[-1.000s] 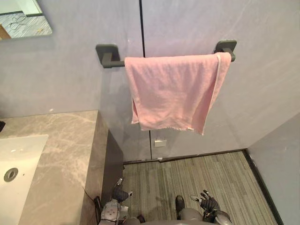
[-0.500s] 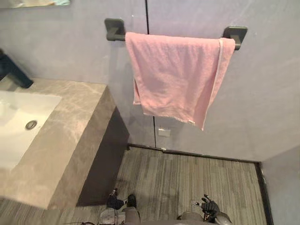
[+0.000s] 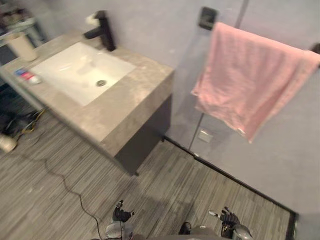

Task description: Organize washtable

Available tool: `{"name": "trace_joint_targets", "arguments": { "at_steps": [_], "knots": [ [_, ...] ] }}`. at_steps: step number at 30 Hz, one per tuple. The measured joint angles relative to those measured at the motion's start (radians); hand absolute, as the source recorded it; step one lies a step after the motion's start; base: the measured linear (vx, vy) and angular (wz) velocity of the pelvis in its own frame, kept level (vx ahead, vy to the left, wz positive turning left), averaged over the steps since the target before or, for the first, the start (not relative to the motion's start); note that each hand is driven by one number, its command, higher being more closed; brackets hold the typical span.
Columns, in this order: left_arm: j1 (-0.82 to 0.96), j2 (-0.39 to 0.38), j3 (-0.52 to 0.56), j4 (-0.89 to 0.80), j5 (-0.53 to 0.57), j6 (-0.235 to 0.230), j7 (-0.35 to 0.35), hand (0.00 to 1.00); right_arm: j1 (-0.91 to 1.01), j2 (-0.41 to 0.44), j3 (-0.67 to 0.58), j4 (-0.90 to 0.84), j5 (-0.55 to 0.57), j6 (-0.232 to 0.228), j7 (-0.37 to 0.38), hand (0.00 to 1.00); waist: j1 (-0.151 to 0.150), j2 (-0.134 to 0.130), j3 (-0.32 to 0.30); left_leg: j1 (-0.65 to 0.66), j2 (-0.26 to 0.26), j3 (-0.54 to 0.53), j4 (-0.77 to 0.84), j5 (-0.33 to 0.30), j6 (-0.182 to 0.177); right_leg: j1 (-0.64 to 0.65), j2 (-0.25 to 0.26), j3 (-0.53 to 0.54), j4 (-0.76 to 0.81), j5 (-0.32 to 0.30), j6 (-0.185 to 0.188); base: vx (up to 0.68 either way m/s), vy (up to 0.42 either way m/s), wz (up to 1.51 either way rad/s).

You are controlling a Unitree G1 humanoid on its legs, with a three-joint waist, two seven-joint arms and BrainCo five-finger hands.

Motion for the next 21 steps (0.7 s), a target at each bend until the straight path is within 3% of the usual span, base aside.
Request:
{"name": "trace_joint_targets", "arguments": {
  "at_steps": [1,2,3,4,5,6,7,10,12,14,15,16,17,18,19,20,21],
  "knots": [
    [0.000,-0.018,-0.005,0.000,0.000,0.001,0.000,0.00,-0.005,-0.007,-0.026,0.000,-0.002,0.003,-0.009,0.00,-0.008,0.028,0.000,0.024,0.020,0.007,-0.042,0.022,-0.023,-0.003,-0.016,-0.062,0.025,0.005,0.000,-0.10,0.259,1.66],
    [-0.009,-0.037,-0.038,-0.013,0.002,0.000,0.000,0.00,0.001,-0.029,-0.057,0.019,-0.003,0.005,-0.014,0.00,-0.014,0.053,0.008,0.026,-0.020,-0.002,-0.127,0.047,-0.035,-0.061,-0.092,-0.117,0.202,-0.007,-0.008,-0.10,0.259,1.75],
    [-0.017,-0.038,-0.044,-0.016,0.002,-0.001,0.000,0.00,0.000,-0.033,-0.055,0.021,-0.003,0.006,-0.014,0.00,-0.019,0.058,0.012,0.027,-0.018,-0.011,-0.131,0.047,-0.034,-0.084,-0.097,-0.117,0.220,-0.022,0.013,-0.19,0.250,1.71],
    [-0.011,-0.026,-0.060,-0.019,0.003,-0.003,0.000,0.00,-0.007,-0.026,-0.041,0.025,-0.003,0.008,-0.013,0.00,-0.017,0.072,0.014,0.006,0.002,-0.043,-0.164,0.045,-0.032,-0.113,-0.045,-0.097,0.151,-0.040,0.052,-0.26,0.024,1.52],
    [-0.013,0.028,-0.056,-0.008,0.006,-0.001,-0.001,0.00,-0.012,0.002,-0.027,0.021,-0.003,0.004,-0.015,0.00,-0.020,0.006,0.024,0.005,-0.036,-0.054,-0.200,0.037,-0.035,-0.101,-0.020,-0.104,-0.014,0.105,-0.050,-0.26,0.024,1.46],
    [-0.018,0.035,-0.052,0.004,0.008,0.001,-0.001,0.00,-0.016,0.001,-0.028,0.024,-0.003,0.004,-0.015,0.00,-0.018,0.011,0.027,0.007,-0.035,-0.055,-0.201,0.017,-0.036,-0.085,-0.024,-0.124,-0.016,0.106,-0.039,-0.23,0.001,0.98],
    [-0.018,0.040,-0.044,0.011,0.010,0.004,-0.001,0.00,-0.041,0.003,-0.030,0.040,-0.003,0.004,-0.023,0.00,0.006,0.018,0.045,0.000,-0.029,-0.049,-0.193,0.006,-0.028,-0.082,-0.036,-0.147,-0.016,0.124,-0.047,-0.12,0.103,0.59],
    [0.020,0.004,-0.028,0.019,0.017,0.004,-0.011,0.00,-0.050,-0.020,-0.034,0.029,-0.003,0.004,-0.038,0.00,0.009,0.039,0.068,-0.023,-0.086,-0.072,-0.173,0.010,-0.022,-0.060,-0.128,-0.192,0.020,0.129,-0.006,-0.13,0.235,0.67],
    [0.032,-0.009,-0.004,0.017,0.018,-0.004,-0.017,0.00,-0.045,-0.016,-0.034,0.027,-0.003,0.005,-0.038,0.00,0.006,0.051,0.074,-0.045,-0.131,-0.140,-0.167,0.000,0.017,-0.052,-0.191,-0.216,0.076,0.125,0.019,-0.14,0.310,0.99],
    [0.032,-0.018,0.006,0.017,0.028,-0.012,-0.017,0.00,-0.018,-0.008,-0.045,-0.013,0.004,0.002,-0.035,0.00,0.004,0.048,0.094,-0.047,-0.159,-0.188,-0.162,-0.004,0.042,-0.053,-0.252,-0.091,0.174,0.142,0.016,-0.08,0.183,1.37],
    [0.032,-0.018,0.021,0.015,0.034,-0.020,-0.018,0.00,0.002,0.003,-0.043,-0.048,0.001,0.000,-0.033,0.00,0.004,0.051,0.100,-0.049,-0.180,-0.232,-0.141,0.000,0.054,-0.052,-0.259,0.077,0.232,0.140,-0.009,-0.08,0.184,1.83],
    [0.032,-0.027,0.035,0.001,0.035,-0.022,-0.018,0.00,0.017,0.004,-0.039,-0.063,-0.003,-0.002,-0.031,0.00,0.008,0.037,0.107,-0.049,-0.206,-0.284,-0.121,0.011,0.076,-0.062,-0.251,0.256,0.297,0.130,-0.054,-0.07,0.186,1.81],
    [0.033,-0.034,0.051,-0.003,0.035,-0.023,-0.018,0.00,0.021,0.004,-0.038,-0.065,-0.003,-0.003,-0.029,0.00,0.012,0.033,0.108,-0.048,-0.216,-0.309,-0.117,0.017,0.085,-0.072,-0.243,0.346,0.333,0.124,-0.071,-0.06,0.134,1.51],
    [0.032,-0.036,0.087,-0.004,0.038,-0.023,-0.017,0.00,0.023,0.017,-0.036,-0.070,-0.003,-0.003,-0.023,0.00,0.012,0.027,0.110,-0.045,-0.231,-0.354,-0.114,0.026,0.100,-0.096,-0.211,0.497,0.395,0.063,-0.038,-0.02,0.006,1.09],
    [0.029,-0.031,0.109,-0.006,0.038,-0.022,-0.016,0.00,0.024,0.044,-0.034,-0.072,-0.001,-0.004,-0.013,0.00,0.011,0.005,0.109,-0.047,-0.235,-0.367,-0.112,0.027,0.101,-0.104,-0.168,0.550,0.419,0.011,0.007,-0.03,-0.082,1.16],
    [0.021,-0.019,0.124,-0.005,0.039,-0.019,-0.018,0.00,0.026,0.070,-0.020,-0.074,-0.002,-0.005,-0.009,0.00,0.011,-0.036,0.111,-0.059,-0.251,-0.384,-0.112,0.027,0.101,-0.101,-0.105,0.542,0.388,-0.053,0.010,-0.03,-0.114,0.77],
    [0.017,-0.012,0.124,-0.006,0.042,-0.019,-0.022,0.00,0.027,0.079,-0.017,-0.077,-0.001,-0.004,-0.009,0.00,0.012,-0.054,0.109,-0.067,-0.265,-0.389,-0.113,0.027,0.101,-0.092,-0.097,0.525,0.345,-0.102,0.014,0.01,-0.107,0.79]
  ]
}}
